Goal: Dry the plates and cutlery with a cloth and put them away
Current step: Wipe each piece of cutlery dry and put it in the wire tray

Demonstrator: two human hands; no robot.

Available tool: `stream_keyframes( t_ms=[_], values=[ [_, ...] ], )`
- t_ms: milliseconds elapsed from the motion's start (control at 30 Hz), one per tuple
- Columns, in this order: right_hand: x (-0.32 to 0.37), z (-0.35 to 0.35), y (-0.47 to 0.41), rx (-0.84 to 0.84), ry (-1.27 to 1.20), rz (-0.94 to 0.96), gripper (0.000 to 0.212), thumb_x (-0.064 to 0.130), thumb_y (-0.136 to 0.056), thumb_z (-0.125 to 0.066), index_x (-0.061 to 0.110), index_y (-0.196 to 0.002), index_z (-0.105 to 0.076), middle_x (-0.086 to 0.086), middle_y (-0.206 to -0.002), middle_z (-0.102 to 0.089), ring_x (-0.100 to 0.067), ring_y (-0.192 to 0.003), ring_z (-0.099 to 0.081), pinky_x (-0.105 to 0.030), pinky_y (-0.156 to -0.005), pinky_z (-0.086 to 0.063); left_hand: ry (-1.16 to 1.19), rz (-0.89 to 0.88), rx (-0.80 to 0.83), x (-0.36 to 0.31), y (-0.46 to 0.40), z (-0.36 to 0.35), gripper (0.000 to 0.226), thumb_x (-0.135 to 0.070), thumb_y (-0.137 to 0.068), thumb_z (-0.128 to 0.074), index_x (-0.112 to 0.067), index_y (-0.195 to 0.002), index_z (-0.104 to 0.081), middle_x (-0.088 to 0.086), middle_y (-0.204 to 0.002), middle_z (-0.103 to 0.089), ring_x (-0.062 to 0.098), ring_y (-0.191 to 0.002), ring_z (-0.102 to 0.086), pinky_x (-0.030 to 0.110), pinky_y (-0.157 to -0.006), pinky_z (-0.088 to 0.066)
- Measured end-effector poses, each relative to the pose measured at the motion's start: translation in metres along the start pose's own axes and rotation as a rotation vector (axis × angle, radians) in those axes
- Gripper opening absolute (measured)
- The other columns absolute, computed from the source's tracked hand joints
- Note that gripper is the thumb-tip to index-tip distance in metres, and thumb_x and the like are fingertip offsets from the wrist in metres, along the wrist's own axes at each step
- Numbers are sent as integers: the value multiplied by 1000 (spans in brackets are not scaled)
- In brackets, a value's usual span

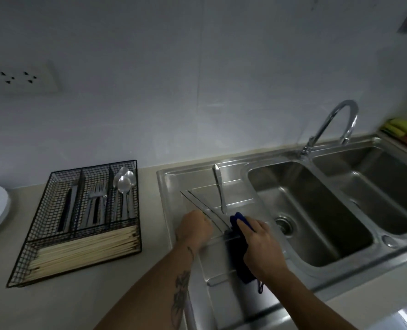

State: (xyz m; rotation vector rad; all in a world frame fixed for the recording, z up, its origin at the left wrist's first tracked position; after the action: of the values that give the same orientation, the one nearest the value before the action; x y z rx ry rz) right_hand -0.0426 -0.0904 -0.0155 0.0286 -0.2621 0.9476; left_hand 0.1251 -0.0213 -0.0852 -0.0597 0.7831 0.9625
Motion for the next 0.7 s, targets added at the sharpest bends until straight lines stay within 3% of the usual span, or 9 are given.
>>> stream_keyframes(
  t_ms=[100, 233, 367, 467, 700],
  values=[
    [-18, -5, -2, 32, -22, 39, 76, 0, -70, -64, 20, -141, -45, 0, -141, -47, -23, -124, -42, -27, -99, -39, -31, 143, -125, -4, -6, -11, 29, -31, -94, -52, -11, -108, -67, 8, -112, -68, 28, -101, -66, 34, -78, -51],
    [-36, -13, -9, 73, -95, 109, 79, -1, -63, -68, 19, -137, -51, 0, -133, -54, -26, -114, -52, -30, -92, -46, -62, 260, -275, -10, -9, -11, 43, -39, -94, -56, -7, -122, -56, 13, -123, -60, 31, -110, -60, 38, -83, -50],
    [-41, -18, -16, 115, -144, 224, 79, 5, -68, -68, 22, -142, -44, 2, -138, -49, -23, -120, -47, -31, -99, -44, -52, 381, -306, -3, -10, -8, 39, -32, -85, -61, -7, -115, -58, 14, -116, -62, 30, -101, -63, 38, -80, -57],
    [-43, -21, -20, 131, -185, 269, 78, 5, -66, -70, 19, -139, -48, 0, -133, -54, -25, -114, -52, -33, -94, -48, -54, 433, -324, 1, -6, -2, 35, -29, -80, -64, -7, -106, -62, 13, -107, -64, 28, -90, -65, 38, -75, -59],
    [-44, -20, -23, 126, -179, 287, 77, 8, -62, -75, 18, -135, -53, 1, -130, -57, -25, -109, -56, -31, -89, -49, -231, 354, -326, 1, 0, 11, 29, -20, -88, -58, -5, -112, -62, 13, -109, -67, 27, -97, -65, 34, -79, -57]
  ],
)
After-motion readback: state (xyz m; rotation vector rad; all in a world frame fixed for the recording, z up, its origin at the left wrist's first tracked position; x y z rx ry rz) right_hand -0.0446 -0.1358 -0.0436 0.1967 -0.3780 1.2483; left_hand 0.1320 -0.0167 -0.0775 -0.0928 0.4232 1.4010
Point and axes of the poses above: each hand's wrist, its own y-axis away from the middle knuckle, its own z-axis out of the back of the hand, x = y × z, the point moved 10 cm from there along -y, towards the middle knuckle
